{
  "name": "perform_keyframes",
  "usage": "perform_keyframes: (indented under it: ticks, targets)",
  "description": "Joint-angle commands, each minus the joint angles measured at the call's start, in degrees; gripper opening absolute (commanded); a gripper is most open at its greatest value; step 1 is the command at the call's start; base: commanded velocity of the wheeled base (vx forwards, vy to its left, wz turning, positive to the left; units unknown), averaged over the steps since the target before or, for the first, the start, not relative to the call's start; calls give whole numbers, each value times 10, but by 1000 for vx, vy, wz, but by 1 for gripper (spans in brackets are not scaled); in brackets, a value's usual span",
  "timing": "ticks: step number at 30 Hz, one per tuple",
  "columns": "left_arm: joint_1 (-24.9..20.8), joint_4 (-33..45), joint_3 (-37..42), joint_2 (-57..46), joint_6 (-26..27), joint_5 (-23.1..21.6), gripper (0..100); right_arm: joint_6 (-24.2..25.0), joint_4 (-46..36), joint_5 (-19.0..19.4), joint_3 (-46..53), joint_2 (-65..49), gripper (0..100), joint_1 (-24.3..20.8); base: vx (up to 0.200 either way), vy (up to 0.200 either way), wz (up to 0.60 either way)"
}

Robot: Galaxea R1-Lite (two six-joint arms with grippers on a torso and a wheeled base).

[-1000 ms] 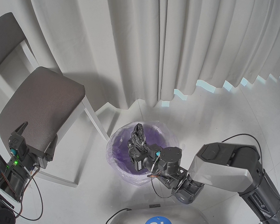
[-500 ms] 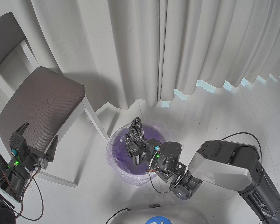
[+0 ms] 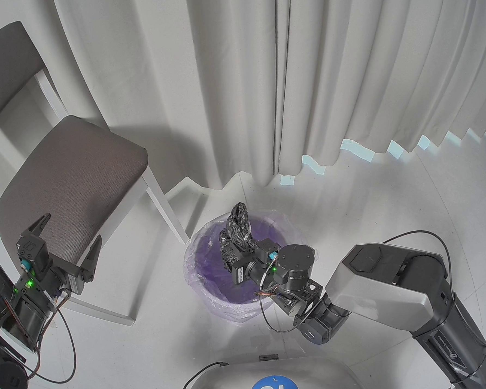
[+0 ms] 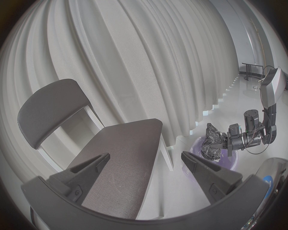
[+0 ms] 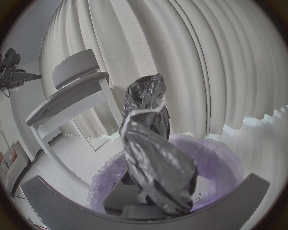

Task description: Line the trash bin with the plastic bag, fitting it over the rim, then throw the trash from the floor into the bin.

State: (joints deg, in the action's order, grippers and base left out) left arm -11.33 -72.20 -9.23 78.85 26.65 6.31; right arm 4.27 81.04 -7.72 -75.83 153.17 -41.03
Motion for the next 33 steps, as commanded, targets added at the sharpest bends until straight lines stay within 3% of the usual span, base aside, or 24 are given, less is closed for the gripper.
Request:
perform_keyframes:
  ticks: [1, 22, 28, 30, 31, 33]
  targets:
    - [0, 0, 0, 4, 0, 0, 100, 0, 1, 0, -1, 4, 100, 1, 0, 0, 0]
    - [-2, -1, 4, 3, 0, -6, 100, -1, 7, 0, 14, -9, 100, 1, 0, 0, 0]
    - [-10, -4, 24, 3, -1, -92, 100, -44, -17, 2, 74, -82, 100, 14, 0, 0, 0]
    - [-10, -4, 24, 4, -1, -105, 100, -56, -54, 20, 111, -130, 100, 25, 0, 0, 0]
    - [-17, -3, 28, 4, -4, -108, 100, -61, -112, 57, 154, -185, 100, 39, 0, 0, 0]
    - [-25, -3, 32, 6, -5, -108, 100, -66, -146, 77, 173, -213, 100, 47, 0, 0, 0]
